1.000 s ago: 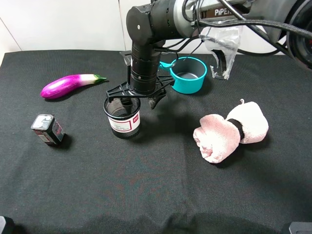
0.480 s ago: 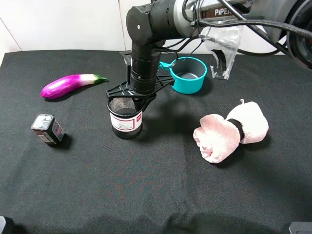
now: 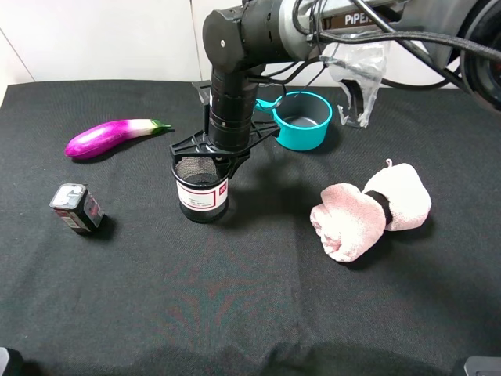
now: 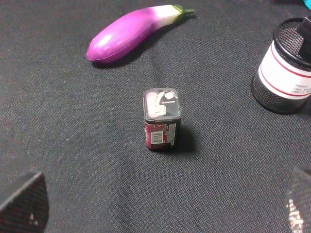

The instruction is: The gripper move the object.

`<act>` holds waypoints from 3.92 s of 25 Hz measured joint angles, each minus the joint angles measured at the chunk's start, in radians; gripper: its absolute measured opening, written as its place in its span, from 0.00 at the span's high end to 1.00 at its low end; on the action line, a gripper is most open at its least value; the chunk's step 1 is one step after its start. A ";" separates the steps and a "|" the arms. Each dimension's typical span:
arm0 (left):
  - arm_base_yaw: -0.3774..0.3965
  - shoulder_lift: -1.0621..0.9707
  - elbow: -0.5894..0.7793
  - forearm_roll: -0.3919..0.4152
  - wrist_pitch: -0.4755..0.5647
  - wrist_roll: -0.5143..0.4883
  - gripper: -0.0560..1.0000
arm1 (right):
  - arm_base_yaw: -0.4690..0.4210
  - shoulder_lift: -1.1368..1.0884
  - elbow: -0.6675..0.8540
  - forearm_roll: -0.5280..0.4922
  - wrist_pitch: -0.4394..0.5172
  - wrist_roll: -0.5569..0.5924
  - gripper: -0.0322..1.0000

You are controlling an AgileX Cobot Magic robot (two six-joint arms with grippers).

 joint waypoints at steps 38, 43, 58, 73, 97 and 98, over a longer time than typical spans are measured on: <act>0.000 0.000 0.000 0.000 0.000 0.000 0.04 | -0.009 -0.172 -0.237 -0.150 0.265 -0.067 0.94; 0.000 0.000 0.000 0.000 0.000 0.000 0.04 | -0.056 -0.197 -0.237 -0.151 0.265 -0.067 0.94; 0.000 0.000 0.000 0.000 0.000 0.000 0.04 | -0.287 -0.213 -0.237 -0.152 0.266 -0.113 0.94; 0.000 0.000 0.000 0.000 0.000 0.000 0.04 | -0.542 -0.213 -0.237 -0.152 0.266 -0.189 0.94; 0.000 0.000 0.000 0.000 0.000 0.000 0.04 | -0.724 -0.099 -0.237 -0.153 0.266 -0.258 0.94; 0.000 0.000 0.000 0.000 0.000 0.000 0.04 | -0.727 -0.093 -0.237 -0.153 0.266 -0.258 0.94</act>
